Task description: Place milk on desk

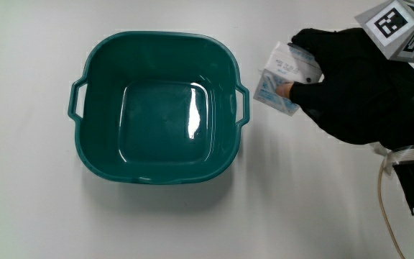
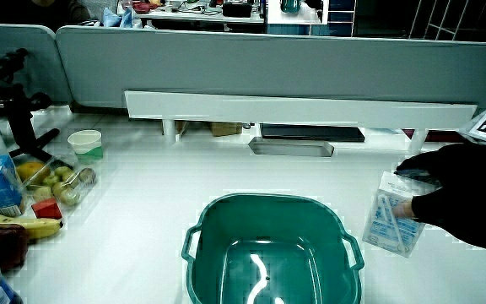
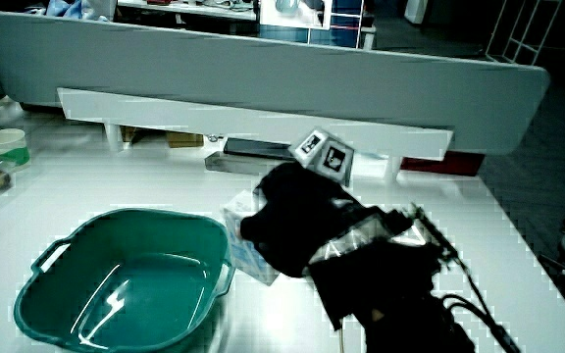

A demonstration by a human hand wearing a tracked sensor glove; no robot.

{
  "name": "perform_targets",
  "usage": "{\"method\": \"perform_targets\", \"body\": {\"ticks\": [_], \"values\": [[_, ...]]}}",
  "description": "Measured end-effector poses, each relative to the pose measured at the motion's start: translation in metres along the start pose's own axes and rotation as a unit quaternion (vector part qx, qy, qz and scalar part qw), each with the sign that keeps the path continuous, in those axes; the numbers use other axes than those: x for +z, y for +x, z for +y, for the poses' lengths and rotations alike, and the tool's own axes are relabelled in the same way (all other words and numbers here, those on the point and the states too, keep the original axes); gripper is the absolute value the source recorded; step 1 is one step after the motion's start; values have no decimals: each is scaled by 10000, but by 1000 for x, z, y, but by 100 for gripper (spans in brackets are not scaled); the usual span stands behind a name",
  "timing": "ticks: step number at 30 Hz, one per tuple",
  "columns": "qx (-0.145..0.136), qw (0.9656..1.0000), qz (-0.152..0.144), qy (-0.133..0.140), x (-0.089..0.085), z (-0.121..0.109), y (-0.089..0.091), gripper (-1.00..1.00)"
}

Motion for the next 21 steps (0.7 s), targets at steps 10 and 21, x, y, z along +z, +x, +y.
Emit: {"method": "perform_targets", "body": {"ticks": [10, 21], "values": [[-241, 9989, 110, -379, -12, 13, 44, 0], [-419, 9964, 197, -717, -31, 26, 71, 0]]}}
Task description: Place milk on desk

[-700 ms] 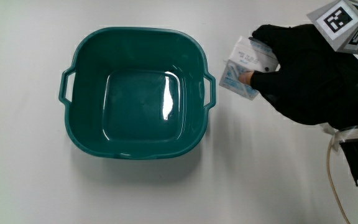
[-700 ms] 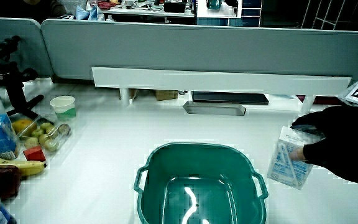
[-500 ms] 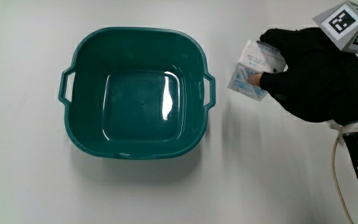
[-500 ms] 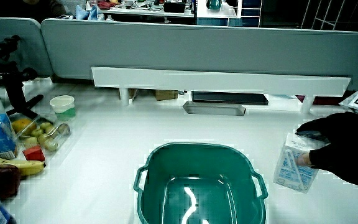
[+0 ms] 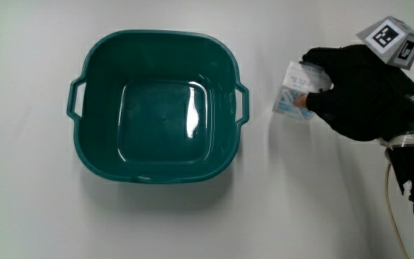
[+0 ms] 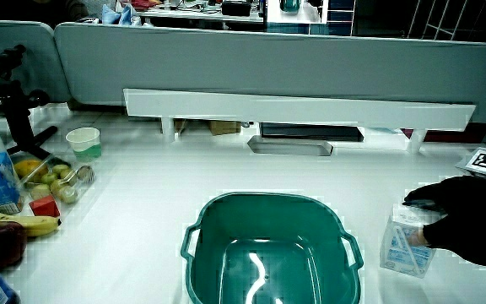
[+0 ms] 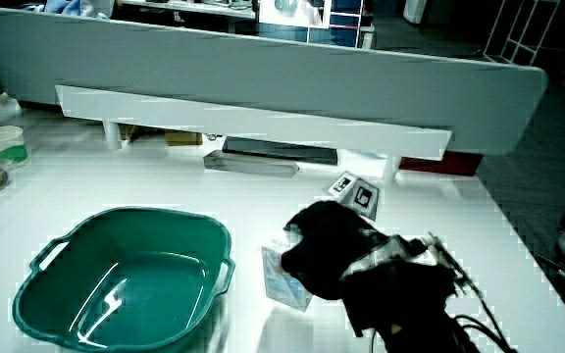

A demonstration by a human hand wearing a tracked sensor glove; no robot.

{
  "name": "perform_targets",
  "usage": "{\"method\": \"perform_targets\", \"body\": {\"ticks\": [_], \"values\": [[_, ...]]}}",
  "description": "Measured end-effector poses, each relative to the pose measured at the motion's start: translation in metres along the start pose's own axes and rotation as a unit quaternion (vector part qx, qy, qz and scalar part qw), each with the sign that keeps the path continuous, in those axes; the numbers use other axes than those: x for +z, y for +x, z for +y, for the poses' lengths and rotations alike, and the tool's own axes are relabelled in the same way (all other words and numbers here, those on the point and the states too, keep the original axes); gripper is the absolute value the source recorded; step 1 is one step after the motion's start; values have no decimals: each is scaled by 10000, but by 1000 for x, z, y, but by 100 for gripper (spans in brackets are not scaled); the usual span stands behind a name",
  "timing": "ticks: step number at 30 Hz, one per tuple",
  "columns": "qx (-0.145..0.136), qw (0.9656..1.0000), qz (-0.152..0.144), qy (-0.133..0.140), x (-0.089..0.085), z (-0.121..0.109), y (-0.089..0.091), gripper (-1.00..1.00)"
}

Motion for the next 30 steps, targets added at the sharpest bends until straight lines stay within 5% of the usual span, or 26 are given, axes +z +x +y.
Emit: {"method": "perform_targets", "body": {"ticks": [6, 7, 8, 20, 23, 30], "values": [[-58, 9997, 14, -243, -9, 7, 5, 0], [-19, 9987, 133, -489, -10, 9, 8, 0], [-69, 9997, 60, -243, -11, 8, 6, 0], [-141, 9982, 97, -572, -23, 16, 18, 0], [-78, 9975, 350, -616, -24, 15, 20, 0], [-265, 9967, 165, -743, -26, 17, 22, 0]]}}
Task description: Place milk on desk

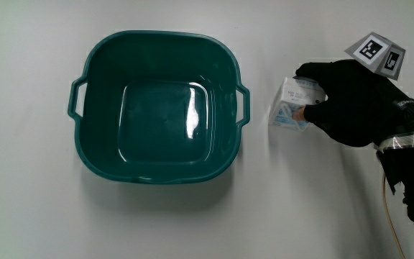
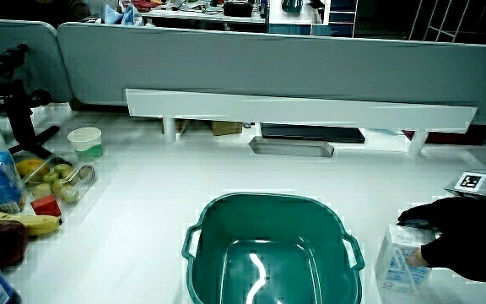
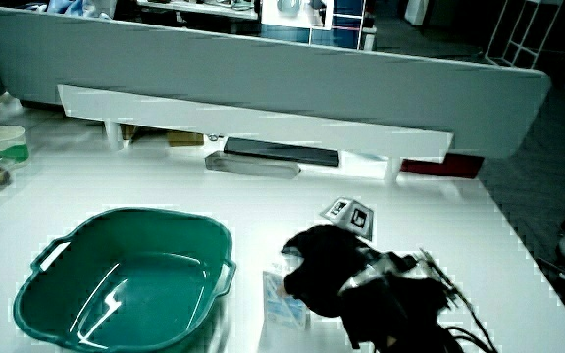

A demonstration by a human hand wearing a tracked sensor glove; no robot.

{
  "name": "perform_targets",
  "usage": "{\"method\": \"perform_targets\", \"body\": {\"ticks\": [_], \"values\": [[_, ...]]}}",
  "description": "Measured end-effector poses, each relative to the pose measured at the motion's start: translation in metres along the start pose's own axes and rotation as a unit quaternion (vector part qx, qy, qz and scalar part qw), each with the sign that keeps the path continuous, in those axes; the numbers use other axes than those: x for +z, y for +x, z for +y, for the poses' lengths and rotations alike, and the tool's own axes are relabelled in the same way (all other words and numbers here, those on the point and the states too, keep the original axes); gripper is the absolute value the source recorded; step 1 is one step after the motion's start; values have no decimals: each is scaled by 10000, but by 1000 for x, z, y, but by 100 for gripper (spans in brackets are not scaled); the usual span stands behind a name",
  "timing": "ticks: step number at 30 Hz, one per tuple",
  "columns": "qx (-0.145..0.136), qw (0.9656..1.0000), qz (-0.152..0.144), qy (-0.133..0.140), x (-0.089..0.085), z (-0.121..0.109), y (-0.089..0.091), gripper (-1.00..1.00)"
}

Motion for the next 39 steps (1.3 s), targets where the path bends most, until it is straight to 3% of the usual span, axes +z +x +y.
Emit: {"method": "perform_targets", "body": {"ticks": [3, 6, 9, 12, 13, 15, 18, 19, 21, 23, 24, 25, 26, 27, 29, 30, 31, 32, 34, 35, 37, 39], "values": [[-147, 9997, -205, -51, 1, 0, 0, 0], [-139, 9998, -105, -12, 0, 0, 1, 0], [-254, 9991, -337, 12, 0, -2, -3, -18], [-386, 9962, -777, 1, -3, -3, -8, -35], [-385, 9968, -698, 11, -4, -4, -9, -41], [-419, 9962, -746, 155, -4, -9, -14, -53], [-469, 9912, -1147, 457, -3, -22, -32, -71], [-481, 9886, -1296, 596, -3, -28, -39, -76], [-439, 9801, -1735, 862, -6, -39, -56, -88], [-328, 9674, -2223, 1168, -13, -50, -72, -100], [-95, 9573, -2539, 1383, -17, -62, -93, -100], [133, 9632, -2423, 1160, -21, -73, -114, -100], [168, 9579, -2643, 1108, -29, -76, -122, -100], [457, 9615, -2528, 971, -34, -88, -144, -100], [485, 9669, -2439, 567, -56, -86, -146, -100], [600, 9596, -2689, 575, -62, -94, -162, -100], [669, 9626, -2616, 222, -72, -95, -164, -100], [669, 9599, -2721, -6, -84, -93, -163, -100], [924, 9579, -2718, -65, -88, -109, -191, -100], [857, 9540, -2868, -171, -97, -107, -188, -100], [1081, 9485, -2936, -500, -107, -111, -195, -100], [1081, 9386, -3231, -550, -114, -115, -200, -100]]}}
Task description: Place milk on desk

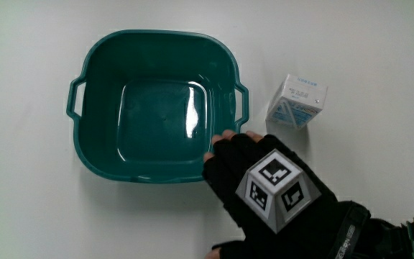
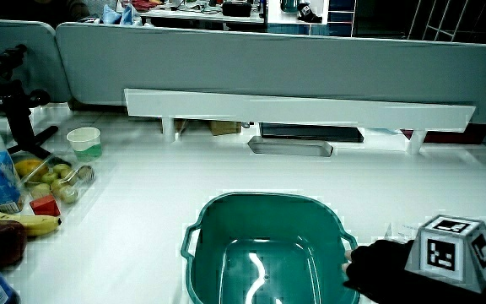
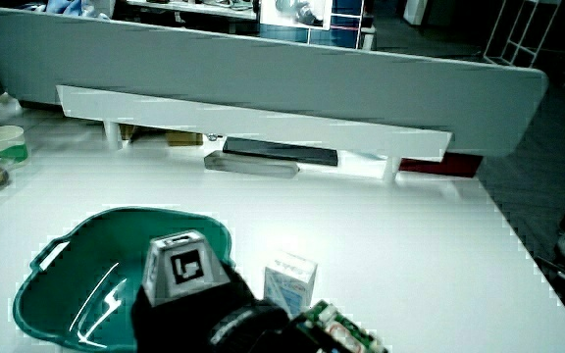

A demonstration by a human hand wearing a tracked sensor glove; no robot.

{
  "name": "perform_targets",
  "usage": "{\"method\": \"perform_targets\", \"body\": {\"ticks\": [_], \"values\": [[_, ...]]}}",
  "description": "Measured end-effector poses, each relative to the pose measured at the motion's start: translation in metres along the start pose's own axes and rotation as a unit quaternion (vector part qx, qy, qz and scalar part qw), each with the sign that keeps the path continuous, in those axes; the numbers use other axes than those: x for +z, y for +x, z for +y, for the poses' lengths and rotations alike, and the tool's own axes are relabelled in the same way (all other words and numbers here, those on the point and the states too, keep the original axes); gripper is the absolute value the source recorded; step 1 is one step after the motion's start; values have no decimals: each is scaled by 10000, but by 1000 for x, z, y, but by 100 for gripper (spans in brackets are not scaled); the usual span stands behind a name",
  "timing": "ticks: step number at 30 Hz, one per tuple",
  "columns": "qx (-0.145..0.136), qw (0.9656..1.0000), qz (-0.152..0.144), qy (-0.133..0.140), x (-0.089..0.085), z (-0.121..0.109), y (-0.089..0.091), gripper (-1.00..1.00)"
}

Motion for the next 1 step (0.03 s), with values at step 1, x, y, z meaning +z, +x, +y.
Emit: {"method": "perform_targets", "body": {"ticks": [1], "values": [[61, 10000, -27, 1, 0, -1, -3, -100]]}}
